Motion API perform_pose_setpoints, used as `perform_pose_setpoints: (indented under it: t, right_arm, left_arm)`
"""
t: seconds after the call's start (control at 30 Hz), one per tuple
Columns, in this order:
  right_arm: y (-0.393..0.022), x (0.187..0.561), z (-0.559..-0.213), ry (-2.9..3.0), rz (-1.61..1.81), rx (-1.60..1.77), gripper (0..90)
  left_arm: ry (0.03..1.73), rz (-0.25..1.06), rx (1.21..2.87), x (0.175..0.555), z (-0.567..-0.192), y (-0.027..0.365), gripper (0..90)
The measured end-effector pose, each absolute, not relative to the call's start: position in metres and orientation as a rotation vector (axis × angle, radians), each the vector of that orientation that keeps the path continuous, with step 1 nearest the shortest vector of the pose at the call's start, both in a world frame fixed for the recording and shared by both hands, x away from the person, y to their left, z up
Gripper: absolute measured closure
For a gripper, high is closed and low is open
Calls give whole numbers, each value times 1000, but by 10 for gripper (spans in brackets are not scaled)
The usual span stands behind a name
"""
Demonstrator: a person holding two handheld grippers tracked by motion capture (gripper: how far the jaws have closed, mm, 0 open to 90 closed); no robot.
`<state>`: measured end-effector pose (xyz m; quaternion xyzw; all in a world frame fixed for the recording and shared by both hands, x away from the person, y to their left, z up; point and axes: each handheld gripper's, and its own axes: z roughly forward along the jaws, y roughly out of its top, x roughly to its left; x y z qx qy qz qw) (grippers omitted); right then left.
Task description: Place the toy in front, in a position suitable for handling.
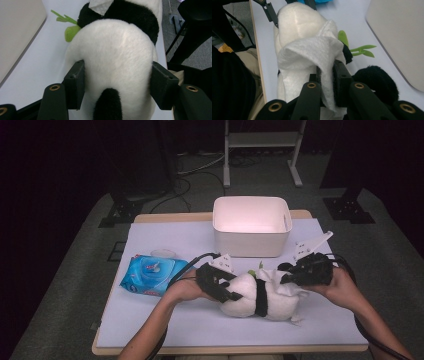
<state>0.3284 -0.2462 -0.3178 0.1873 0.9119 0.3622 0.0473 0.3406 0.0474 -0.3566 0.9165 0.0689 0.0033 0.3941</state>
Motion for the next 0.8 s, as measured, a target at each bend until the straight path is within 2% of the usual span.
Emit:
perform_pose_setpoints:
  t: [0.33,0.7,0.8]
  right_arm:
    - [-256,326,-320,2784,1118,604,835]
    - [-265,325,-323,2781,1137,624,834]
    - [-268,325,-324,2776,1144,632,834]
  left_arm:
    - [173,2,2305,341,-357,46,360]
    - [204,-19,2249,342,-356,48,194]
    - [215,-27,2238,343,-357,49,183]
